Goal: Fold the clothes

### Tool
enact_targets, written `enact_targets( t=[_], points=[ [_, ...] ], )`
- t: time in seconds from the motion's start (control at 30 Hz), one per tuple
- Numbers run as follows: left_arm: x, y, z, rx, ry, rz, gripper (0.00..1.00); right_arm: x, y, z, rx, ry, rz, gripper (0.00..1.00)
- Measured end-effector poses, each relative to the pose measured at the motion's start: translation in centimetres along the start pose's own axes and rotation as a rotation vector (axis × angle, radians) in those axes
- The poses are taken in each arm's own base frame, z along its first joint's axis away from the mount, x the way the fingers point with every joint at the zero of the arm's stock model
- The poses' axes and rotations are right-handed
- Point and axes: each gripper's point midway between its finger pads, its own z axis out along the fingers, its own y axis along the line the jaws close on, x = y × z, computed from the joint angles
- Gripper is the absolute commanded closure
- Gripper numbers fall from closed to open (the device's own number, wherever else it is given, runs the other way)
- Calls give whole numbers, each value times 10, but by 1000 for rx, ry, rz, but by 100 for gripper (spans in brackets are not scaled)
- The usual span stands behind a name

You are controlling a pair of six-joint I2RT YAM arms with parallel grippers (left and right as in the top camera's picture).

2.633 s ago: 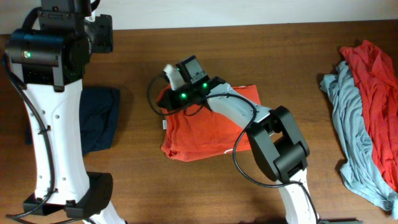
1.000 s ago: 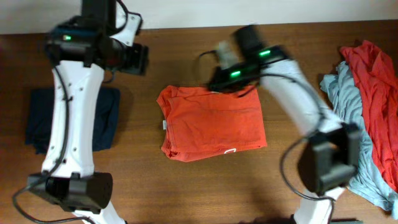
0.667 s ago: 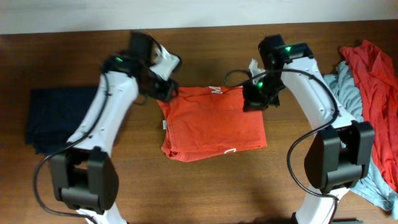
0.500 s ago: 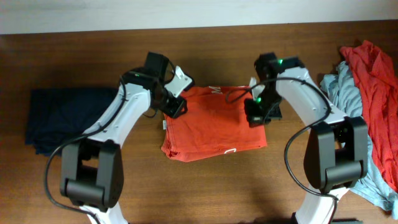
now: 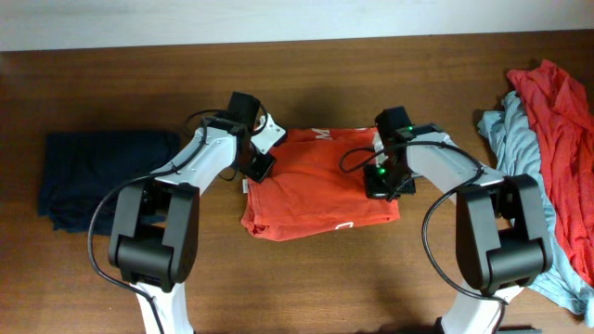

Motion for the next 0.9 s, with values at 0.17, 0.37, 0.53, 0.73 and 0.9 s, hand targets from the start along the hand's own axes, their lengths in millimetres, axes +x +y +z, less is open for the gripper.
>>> enact_targets(
  t=[0.17, 0.37, 0.53, 0.73, 0.9],
  points=[
    [-3, 6, 0, -48, -1, -58, 69, 16, -19, -2, 98, 52, 84, 96],
    [7, 31, -8, -118, 66, -139, 54, 23, -28, -4, 135, 80, 89, 96],
    [15, 50, -38, -158, 167, -212, 53, 34, -40, -9, 165, 125, 88, 96],
    [-29, 36, -100, -125, 101, -206, 54, 15, -26, -61, 104, -33, 44, 94],
    [-32, 6, -117, -50, 119, -186, 55, -10, 4, -127, -33, -256, -47, 91]
  ],
)
